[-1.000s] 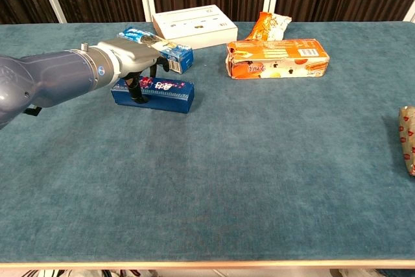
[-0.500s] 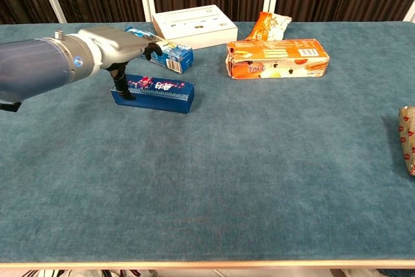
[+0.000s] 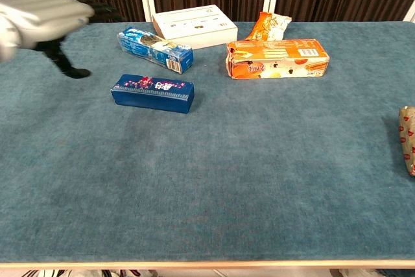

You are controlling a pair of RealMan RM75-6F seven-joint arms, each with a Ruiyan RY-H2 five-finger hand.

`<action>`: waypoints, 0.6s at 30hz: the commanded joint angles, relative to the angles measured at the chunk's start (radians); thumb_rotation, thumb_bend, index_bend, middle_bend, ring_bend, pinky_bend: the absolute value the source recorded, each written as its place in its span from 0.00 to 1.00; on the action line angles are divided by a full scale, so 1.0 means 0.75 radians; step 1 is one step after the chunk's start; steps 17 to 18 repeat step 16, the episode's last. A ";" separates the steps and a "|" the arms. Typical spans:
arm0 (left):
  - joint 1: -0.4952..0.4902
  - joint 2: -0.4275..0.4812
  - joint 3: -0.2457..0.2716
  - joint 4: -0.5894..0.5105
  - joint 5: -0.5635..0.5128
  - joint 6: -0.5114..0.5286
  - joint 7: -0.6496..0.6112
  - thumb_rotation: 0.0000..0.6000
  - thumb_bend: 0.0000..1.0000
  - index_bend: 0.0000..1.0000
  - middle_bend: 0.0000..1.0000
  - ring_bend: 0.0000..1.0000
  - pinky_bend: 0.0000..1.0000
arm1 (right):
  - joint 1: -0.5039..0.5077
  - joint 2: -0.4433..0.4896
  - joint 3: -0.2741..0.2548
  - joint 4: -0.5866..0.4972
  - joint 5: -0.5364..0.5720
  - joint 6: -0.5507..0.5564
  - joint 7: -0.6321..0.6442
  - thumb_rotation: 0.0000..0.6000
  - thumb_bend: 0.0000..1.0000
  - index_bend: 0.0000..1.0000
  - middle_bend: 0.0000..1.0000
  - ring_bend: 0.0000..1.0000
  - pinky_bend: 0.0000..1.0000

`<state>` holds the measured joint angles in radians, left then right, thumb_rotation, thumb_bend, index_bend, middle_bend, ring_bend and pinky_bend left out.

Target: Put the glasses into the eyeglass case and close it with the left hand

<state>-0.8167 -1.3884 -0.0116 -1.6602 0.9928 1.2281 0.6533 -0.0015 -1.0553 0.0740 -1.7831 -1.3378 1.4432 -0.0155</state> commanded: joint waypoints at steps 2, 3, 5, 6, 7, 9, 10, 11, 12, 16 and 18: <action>0.212 0.164 0.142 -0.111 0.229 0.225 -0.163 1.00 0.26 0.06 0.02 0.00 0.00 | 0.000 -0.003 0.002 0.007 -0.006 0.008 -0.005 1.00 0.17 0.07 0.02 0.10 0.16; 0.253 0.191 0.154 -0.133 0.246 0.263 -0.204 1.00 0.26 0.06 0.02 0.00 0.00 | 0.000 -0.004 0.002 0.009 -0.008 0.009 -0.008 1.00 0.17 0.07 0.02 0.10 0.16; 0.312 0.234 0.169 -0.163 0.269 0.312 -0.275 1.00 0.26 0.06 0.02 0.00 0.00 | 0.001 -0.005 0.001 0.013 -0.014 0.012 -0.011 1.00 0.17 0.07 0.02 0.10 0.16; 0.348 0.261 0.177 -0.173 0.278 0.339 -0.316 1.00 0.26 0.06 0.02 0.00 0.00 | 0.001 -0.006 0.000 0.016 -0.018 0.014 -0.011 1.00 0.17 0.07 0.02 0.10 0.16; 0.380 0.287 0.185 -0.178 0.285 0.361 -0.351 1.00 0.26 0.06 0.02 0.00 0.00 | 0.001 -0.006 0.000 0.019 -0.025 0.016 -0.013 1.00 0.17 0.07 0.02 0.10 0.16; 0.427 0.323 0.194 -0.180 0.293 0.386 -0.410 1.00 0.26 0.06 0.02 0.00 0.00 | 0.002 -0.006 -0.001 0.026 -0.037 0.022 -0.015 1.00 0.17 0.07 0.02 0.10 0.16; 0.443 0.336 0.196 -0.179 0.299 0.392 -0.436 1.00 0.26 0.06 0.02 0.00 0.00 | 0.002 -0.007 -0.001 0.028 -0.041 0.025 -0.014 1.00 0.17 0.07 0.02 0.10 0.16; 0.466 0.352 0.198 -0.175 0.306 0.399 -0.474 1.00 0.26 0.06 0.02 0.00 0.00 | 0.002 -0.007 0.000 0.032 -0.049 0.030 -0.012 1.00 0.17 0.07 0.02 0.10 0.16; 0.488 0.366 0.199 -0.168 0.314 0.409 -0.511 1.00 0.26 0.06 0.02 0.00 0.00 | 0.002 -0.008 0.000 0.038 -0.058 0.035 -0.011 1.00 0.17 0.07 0.02 0.10 0.16; 0.548 0.399 0.193 -0.142 0.349 0.437 -0.633 1.00 0.26 0.06 0.02 0.00 0.00 | 0.002 -0.009 -0.003 0.056 -0.093 0.052 0.000 1.00 0.17 0.07 0.02 0.10 0.16; 0.548 0.399 0.193 -0.142 0.349 0.437 -0.633 1.00 0.26 0.06 0.02 0.00 0.00 | 0.002 -0.009 -0.003 0.056 -0.093 0.052 0.000 1.00 0.17 0.07 0.02 0.10 0.16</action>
